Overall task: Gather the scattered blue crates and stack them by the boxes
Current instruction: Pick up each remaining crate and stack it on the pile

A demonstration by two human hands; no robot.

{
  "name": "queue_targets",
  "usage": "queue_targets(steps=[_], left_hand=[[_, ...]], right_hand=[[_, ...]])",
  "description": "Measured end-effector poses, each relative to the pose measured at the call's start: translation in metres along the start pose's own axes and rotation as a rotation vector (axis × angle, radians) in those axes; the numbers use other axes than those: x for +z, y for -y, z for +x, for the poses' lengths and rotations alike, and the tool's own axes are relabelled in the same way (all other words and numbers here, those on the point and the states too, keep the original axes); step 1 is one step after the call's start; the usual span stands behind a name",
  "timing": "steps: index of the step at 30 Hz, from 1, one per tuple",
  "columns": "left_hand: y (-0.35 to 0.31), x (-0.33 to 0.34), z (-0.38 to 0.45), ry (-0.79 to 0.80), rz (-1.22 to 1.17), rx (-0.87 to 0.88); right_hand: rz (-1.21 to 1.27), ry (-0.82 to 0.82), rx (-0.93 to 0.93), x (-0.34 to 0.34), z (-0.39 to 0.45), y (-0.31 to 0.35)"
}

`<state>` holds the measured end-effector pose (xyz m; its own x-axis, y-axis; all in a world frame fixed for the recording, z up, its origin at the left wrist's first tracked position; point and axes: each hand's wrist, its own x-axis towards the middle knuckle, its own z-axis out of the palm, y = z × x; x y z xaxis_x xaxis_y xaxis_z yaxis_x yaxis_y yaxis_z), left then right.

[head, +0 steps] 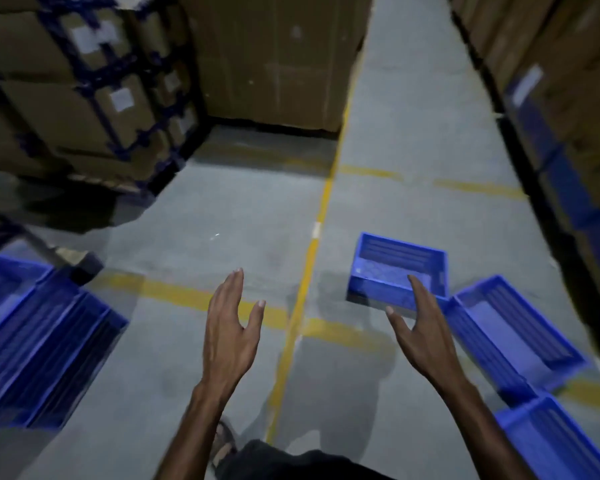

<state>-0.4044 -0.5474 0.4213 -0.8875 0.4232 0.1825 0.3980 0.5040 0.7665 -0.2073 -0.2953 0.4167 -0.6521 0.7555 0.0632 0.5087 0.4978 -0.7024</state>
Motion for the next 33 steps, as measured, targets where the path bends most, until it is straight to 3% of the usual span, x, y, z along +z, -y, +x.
queue_targets(steps=[6,13,19,33], left_hand=[[-0.071,0.072,0.004,0.154,0.001,0.159],[-0.124,0.138,0.022,0.318,0.044,0.316],[-0.145,0.209,0.038,0.4,0.005,0.342],[-0.162,0.331,0.128,0.453,0.019,0.221]], right_hand=[[0.016,-0.155,0.196,-0.076,-0.024,-0.069],[0.113,-0.293,0.383,-0.118,-0.037,-0.115],[0.076,-0.295,0.495,-0.137,-0.02,-0.157],[0.028,-0.166,0.498,-0.163,0.116,-0.223]])
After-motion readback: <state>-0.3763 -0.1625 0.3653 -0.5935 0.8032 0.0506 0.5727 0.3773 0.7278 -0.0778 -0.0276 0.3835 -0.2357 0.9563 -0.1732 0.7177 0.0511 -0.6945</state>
